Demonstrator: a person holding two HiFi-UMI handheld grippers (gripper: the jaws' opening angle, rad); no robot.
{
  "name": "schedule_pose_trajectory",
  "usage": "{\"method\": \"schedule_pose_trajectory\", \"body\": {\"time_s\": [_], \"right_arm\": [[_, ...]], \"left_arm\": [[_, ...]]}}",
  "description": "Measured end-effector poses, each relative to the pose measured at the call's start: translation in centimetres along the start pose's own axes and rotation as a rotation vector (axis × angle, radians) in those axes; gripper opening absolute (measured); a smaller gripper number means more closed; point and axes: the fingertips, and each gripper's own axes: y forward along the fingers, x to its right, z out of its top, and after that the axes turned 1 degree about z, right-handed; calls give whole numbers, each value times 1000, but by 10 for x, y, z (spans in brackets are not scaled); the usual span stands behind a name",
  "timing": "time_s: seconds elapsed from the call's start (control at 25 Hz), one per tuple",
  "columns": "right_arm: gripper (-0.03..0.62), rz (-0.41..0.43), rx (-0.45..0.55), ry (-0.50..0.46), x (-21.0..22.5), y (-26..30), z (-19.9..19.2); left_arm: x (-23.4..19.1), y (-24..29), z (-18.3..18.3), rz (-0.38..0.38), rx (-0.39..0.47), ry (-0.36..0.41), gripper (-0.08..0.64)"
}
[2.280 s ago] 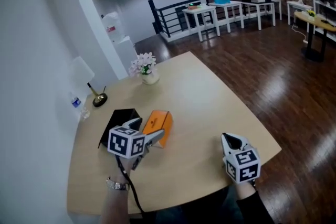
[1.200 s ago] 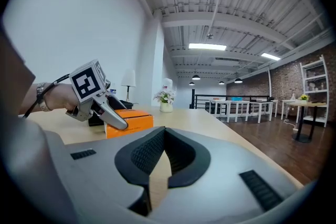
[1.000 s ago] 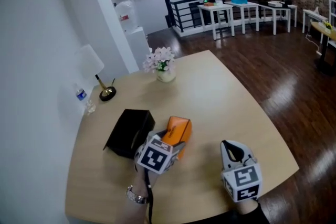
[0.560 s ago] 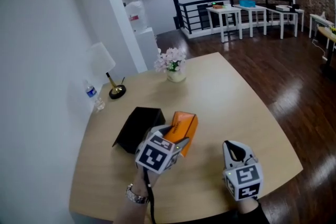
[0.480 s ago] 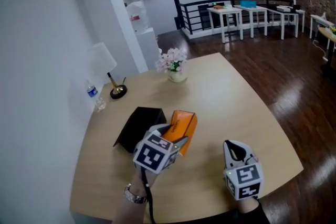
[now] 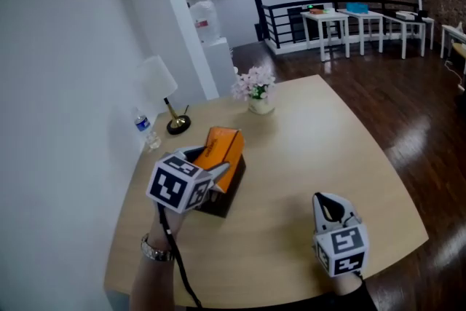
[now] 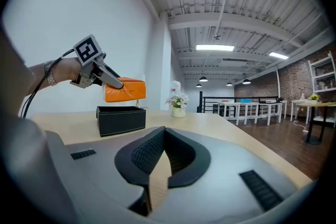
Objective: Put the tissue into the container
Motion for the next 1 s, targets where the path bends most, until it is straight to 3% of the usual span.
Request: {"method": "schedule_pose_trajectory", "body": {"time_s": [0.32, 0.6, 0.76, 1.0], "right_arm": [[2, 41, 3, -24, -24, 17, 6], [2, 51, -5, -41, -29, 27, 2], [2, 60, -18, -22, -34, 29, 1], [3, 65, -34, -24, -36, 33, -4]], "left_arm": [[-43, 16, -46, -22, -94, -43, 285], [-42, 43, -66, -86, -108, -89, 285], [-31, 55, -82, -112, -156, -74, 285], [-25, 70, -108, -77, -175, -68, 328]]}}
